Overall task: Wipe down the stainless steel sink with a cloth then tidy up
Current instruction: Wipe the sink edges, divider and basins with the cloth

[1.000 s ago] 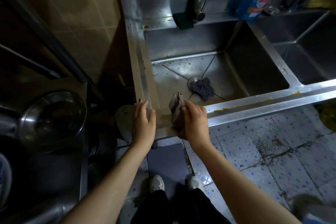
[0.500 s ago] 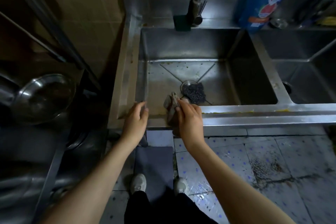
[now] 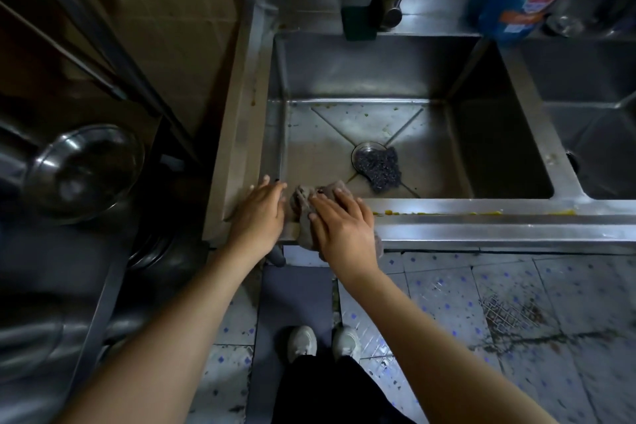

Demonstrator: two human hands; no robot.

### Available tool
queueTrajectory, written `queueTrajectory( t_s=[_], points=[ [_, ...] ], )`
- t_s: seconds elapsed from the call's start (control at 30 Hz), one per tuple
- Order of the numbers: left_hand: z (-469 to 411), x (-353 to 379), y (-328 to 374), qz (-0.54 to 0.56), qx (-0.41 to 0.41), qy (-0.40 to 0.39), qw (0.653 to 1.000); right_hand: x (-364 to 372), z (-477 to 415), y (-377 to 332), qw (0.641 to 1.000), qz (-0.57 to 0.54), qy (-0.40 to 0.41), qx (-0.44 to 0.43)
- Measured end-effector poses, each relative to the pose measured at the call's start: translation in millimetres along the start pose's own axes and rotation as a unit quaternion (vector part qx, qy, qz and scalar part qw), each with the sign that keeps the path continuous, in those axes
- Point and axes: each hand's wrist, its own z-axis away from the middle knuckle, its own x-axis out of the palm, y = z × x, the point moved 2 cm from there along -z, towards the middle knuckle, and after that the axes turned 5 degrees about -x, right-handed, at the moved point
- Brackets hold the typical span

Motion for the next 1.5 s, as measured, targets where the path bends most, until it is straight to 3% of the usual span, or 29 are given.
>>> queueTrajectory(
  t_s=[0.1, 0.2, 0.43, 0.67, 0.83, 1.0, 1.17, 1.37, 1.5],
  points=[
    [2, 1, -1, -0.058, 0.029, 0.021, 0.998, 10, 2, -7, 0.997, 0.052, -0.051, -0.006],
    [5, -1, 4, -0.046, 0.037, 0.045, 0.997, 17, 0, -15, 0.992, 0.091, -0.090, 0.019],
    [7, -1, 0, -0.074, 0.092, 0.063, 0.991, 20, -22, -10, 0.982, 0.079, -0.145, 0.093],
    [3, 3, -1, -0.103, 0.113, 0.078, 0.985, 2, -5, 18, 0.984, 0.111, -0.093, 0.107],
    [2, 3, -2, -0.113, 0.116, 0.085, 0.983, 7, 10, -6, 0.982, 0.131, -0.094, 0.101],
    [0, 4, -2, -0.123, 0.124, 0.077, 0.982, 14, -7, -21, 0.982, 0.099, -0.138, 0.078],
    [-3, 10, -8, -0.104, 0.114, 0.051, 0.987, 2, -28, 10, 0.959, 0.075, -0.256, 0.100],
    [-2, 11, -8, -0.107, 0.119, 0.071, 0.985, -13, 3, 31, 0.981, 0.111, -0.124, 0.104],
    [0, 11, -7, -0.113, 0.123, 0.076, 0.983, -8, 20, 12, 0.982, 0.118, -0.087, 0.119]
  ],
)
